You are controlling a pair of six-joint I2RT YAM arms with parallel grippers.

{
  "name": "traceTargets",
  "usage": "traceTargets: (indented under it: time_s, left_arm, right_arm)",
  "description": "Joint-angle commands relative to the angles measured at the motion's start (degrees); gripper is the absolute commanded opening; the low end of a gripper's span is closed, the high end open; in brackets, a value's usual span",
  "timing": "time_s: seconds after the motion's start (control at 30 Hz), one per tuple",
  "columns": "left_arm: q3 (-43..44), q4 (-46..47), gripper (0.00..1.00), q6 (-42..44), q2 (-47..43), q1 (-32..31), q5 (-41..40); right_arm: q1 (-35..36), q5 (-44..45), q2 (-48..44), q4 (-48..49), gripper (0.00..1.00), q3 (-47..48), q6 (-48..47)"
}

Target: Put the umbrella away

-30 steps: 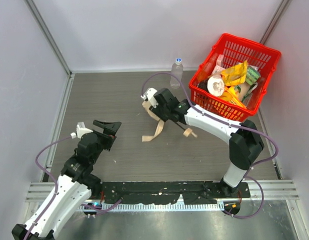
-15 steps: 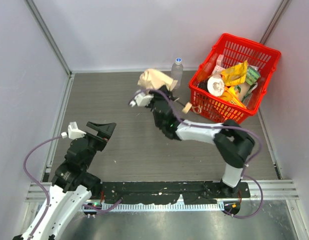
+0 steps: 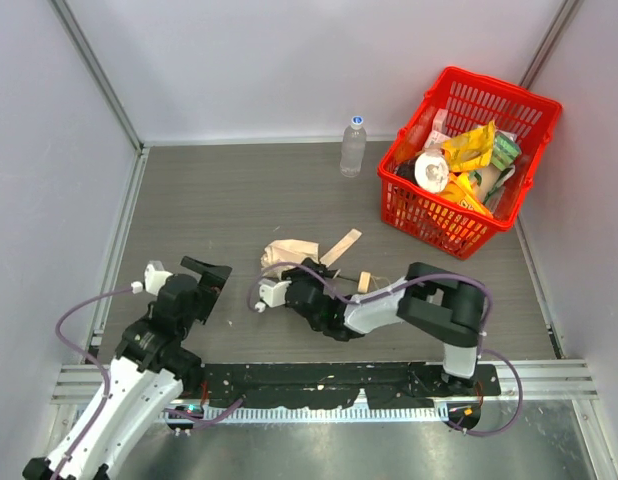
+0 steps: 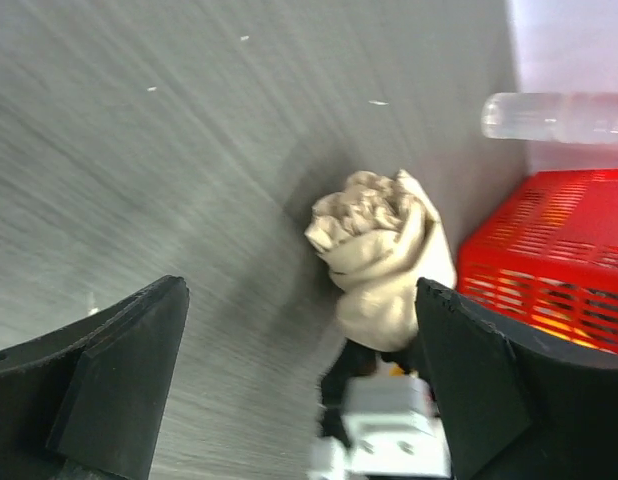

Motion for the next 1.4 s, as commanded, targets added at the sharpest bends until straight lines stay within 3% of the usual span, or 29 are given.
traceTargets:
  time_s: [0.0, 0.13, 0.27, 0.47, 0.6, 0.97, 1.17, 1.37]
  left_arm:
    - [5.39, -0.91, 1.00, -1.73, 9.62, 0.44, 0.07]
    - [7.59, 2.26, 1.00, -3.30, 20.08, 2.02, 9.29]
    - [7.77, 6.47, 1.00, -5.33, 27.83, 5.45, 20.62]
    - [3.55, 20.79, 1.00, -14.19, 34.42, 6.07, 30.22]
    - [6.70, 21.25, 1.00, -15.35, 42.58, 5.98, 32.95]
    - [11.10, 34.96, 1.00, -10.52, 60.62, 3.44, 33.23]
    - [10.67, 38.83, 0.95, -8.94, 58.36, 0.71, 28.93]
    - [5.40, 34.44, 0.99, -11.74, 41.48, -0.26, 19.69]
  right_arm:
    - [-1.18, -13.06, -7.76, -27.89, 0.01, 6.49, 19.98]
    - [-2.24, -18.52, -8.11, -31.45, 0.01, 6.16, 22.01]
    - [-2.33, -17.39, -6.53, -29.79, 0.01, 5.98, 21.67]
    - [-1.71, -16.50, -6.36, -25.91, 0.01, 4.22, 19.47]
    - [-1.53, -17.03, -5.83, -26.09, 0.01, 4.75, 18.76]
    - [-1.45, -19.06, -5.12, -26.71, 0.01, 5.89, 19.47]
    - [-1.45, -19.58, -5.56, -26.88, 0.01, 6.25, 19.38]
    - [-1.71, -19.76, -5.56, -26.97, 0.01, 6.42, 19.20]
